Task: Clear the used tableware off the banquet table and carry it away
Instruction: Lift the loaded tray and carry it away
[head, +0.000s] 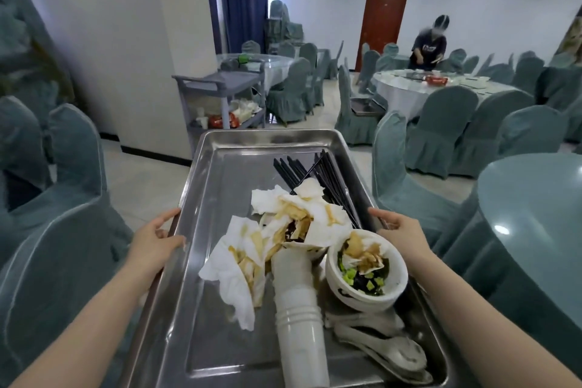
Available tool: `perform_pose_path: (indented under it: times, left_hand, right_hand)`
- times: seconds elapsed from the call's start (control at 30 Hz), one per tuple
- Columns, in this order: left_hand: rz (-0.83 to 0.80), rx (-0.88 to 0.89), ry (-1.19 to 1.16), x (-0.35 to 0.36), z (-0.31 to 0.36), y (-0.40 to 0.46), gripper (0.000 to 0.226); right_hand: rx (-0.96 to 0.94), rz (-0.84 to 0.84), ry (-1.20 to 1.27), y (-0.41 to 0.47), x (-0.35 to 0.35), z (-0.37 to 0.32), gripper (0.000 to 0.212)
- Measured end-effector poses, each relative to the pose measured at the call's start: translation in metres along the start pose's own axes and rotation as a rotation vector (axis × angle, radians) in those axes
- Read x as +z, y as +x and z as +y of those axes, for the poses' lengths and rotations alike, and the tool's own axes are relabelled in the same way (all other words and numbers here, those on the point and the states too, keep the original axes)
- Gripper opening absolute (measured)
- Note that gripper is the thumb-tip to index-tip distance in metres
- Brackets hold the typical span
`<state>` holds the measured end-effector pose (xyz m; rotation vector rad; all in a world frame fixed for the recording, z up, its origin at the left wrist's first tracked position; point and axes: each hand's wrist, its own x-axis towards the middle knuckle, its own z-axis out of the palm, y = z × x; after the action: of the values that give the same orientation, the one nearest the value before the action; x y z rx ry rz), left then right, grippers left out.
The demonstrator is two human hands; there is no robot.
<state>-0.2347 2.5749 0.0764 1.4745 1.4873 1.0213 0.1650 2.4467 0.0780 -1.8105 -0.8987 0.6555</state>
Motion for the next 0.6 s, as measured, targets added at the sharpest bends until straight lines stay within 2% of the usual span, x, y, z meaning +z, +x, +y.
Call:
perform_pose_path:
  times: [0.4,0.6]
  left_hand:
    - [0.191,-0.027,0.044,0.045,-0.01,0.234,0.059]
    - [0.122,-0.081,0.036,0.058,-0.013,0.398,0.06]
  right_hand:
    - [-0.008,-0.154,-0.033,0.267,0.128,-0.038,0.055]
    - [0.008,-0.126,-0.024,0.395,0.207,-0.066,0.056]
